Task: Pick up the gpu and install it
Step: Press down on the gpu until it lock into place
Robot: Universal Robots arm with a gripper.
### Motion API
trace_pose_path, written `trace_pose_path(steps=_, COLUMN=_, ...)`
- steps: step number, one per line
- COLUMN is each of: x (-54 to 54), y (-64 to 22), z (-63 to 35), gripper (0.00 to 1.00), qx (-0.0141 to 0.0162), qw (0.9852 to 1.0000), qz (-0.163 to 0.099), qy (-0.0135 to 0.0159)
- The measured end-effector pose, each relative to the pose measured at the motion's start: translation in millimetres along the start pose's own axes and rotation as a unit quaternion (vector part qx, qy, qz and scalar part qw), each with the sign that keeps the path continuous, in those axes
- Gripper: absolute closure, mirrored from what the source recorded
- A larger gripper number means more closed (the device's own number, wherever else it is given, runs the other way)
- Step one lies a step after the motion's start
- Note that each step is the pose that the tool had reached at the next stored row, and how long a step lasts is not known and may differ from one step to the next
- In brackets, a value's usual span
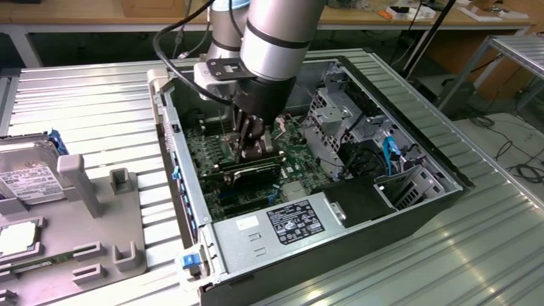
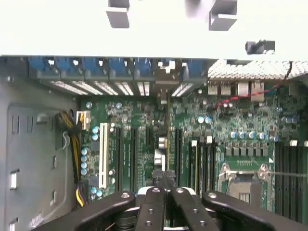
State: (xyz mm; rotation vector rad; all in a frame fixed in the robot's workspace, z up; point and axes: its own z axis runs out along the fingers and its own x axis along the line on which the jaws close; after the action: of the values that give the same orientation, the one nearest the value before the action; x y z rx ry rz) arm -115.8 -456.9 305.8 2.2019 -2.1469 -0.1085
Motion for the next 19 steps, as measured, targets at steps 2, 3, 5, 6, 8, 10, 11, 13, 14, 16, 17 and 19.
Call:
trace_pose_path(steps=2, x=-0.7, y=6.5, z=0.6, gripper=0.89, qx=0.0, qw=1.0, qz=0.0, qy=-0.0008)
trace_pose_path(steps=3, x=-1.2, y=9.8, z=0.9, gripper=0.89, qx=0.0, qw=1.0, qz=0.0, qy=-0.0013)
trace_pose_path(steps=5, x=-1.7, y=14.4, z=1.4, gripper=0.89, qx=0.0, qw=1.0, qz=0.0, qy=-0.0014)
trace_pose_path(steps=6, x=-1.8, y=17.5, z=1.6, gripper=0.89, qx=0.0, qw=1.0, qz=0.0, qy=-0.0015)
trace_pose_path(steps=8, x=-2.0, y=23.7, z=1.7, gripper=0.89, qx=-0.0003, qw=1.0, qz=0.0, qy=-0.0014)
trace_pose_path(steps=10, x=-2.2, y=32.5, z=1.1, gripper=0.89, qx=-0.0004, qw=1.0, qz=0.0, qy=-0.0016)
trace_pose_path(steps=11, x=-2.4, y=39.3, z=1.7, gripper=0.89, qx=-0.0004, qw=1.0, qz=0.0, qy=-0.0017)
trace_pose_path(steps=13, x=-2.6, y=46.5, z=2.4, gripper=0.89, qx=-0.0004, qw=1.0, qz=0.0, qy=-0.0017)
trace_pose_path(steps=14, x=-2.7, y=48.8, z=2.5, gripper=0.89, qx=-0.0004, qw=1.0, qz=0.0, qy=-0.0016)
trace_pose_path(steps=16, x=-2.8, y=53.3, z=3.0, gripper=0.89, qx=-0.0004, qw=1.0, qz=0.0, qy=-0.0016)
trace_pose_path(steps=17, x=-3.2, y=55.8, z=3.2, gripper=0.89, qx=-0.0003, qw=1.0, qz=0.0, qy=-0.0018)
trace_pose_path(steps=19, x=-4.0, y=58.2, z=3.4, gripper=0.89, qx=-0.0004, qw=1.0, qz=0.0, qy=-0.0021)
